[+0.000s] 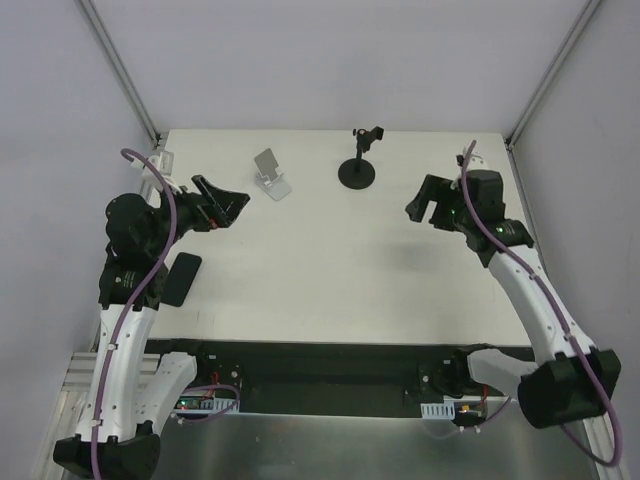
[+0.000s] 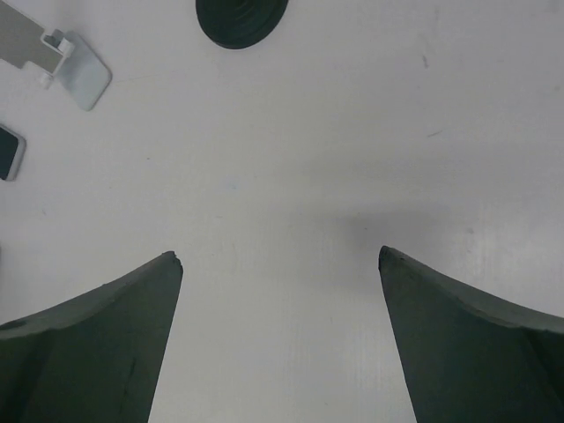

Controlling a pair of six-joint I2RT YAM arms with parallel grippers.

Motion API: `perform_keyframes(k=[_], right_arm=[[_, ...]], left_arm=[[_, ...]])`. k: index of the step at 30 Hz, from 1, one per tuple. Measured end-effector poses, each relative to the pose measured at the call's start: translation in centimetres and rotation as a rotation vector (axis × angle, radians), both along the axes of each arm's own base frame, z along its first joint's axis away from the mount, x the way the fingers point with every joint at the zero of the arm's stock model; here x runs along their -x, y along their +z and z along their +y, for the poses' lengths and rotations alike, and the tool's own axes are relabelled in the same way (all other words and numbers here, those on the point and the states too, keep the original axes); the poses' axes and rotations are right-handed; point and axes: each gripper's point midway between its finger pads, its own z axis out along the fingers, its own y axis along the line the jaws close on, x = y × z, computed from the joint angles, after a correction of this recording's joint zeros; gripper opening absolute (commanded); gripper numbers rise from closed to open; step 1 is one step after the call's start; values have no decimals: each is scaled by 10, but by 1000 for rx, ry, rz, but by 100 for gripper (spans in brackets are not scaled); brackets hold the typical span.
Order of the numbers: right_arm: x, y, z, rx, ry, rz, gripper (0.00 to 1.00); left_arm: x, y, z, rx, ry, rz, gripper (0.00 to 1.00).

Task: Place the phone on the phone stand

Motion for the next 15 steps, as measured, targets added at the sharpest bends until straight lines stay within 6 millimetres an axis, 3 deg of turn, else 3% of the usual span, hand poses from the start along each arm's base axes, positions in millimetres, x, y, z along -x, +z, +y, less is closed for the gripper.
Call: perform_keyframes(k=[5,11,15], right_arm=[[-60,-21,34,-171,-8,71,96],[-158,-12,62,-524,-97,40,96],[-214,-18,73,-739,-157,65,96]], left_arm=[[1,-18,-9,9,-65,46,99],[8,-44,-19,21,-140,109,99],[15,-54,-23,25,-169,123,99]])
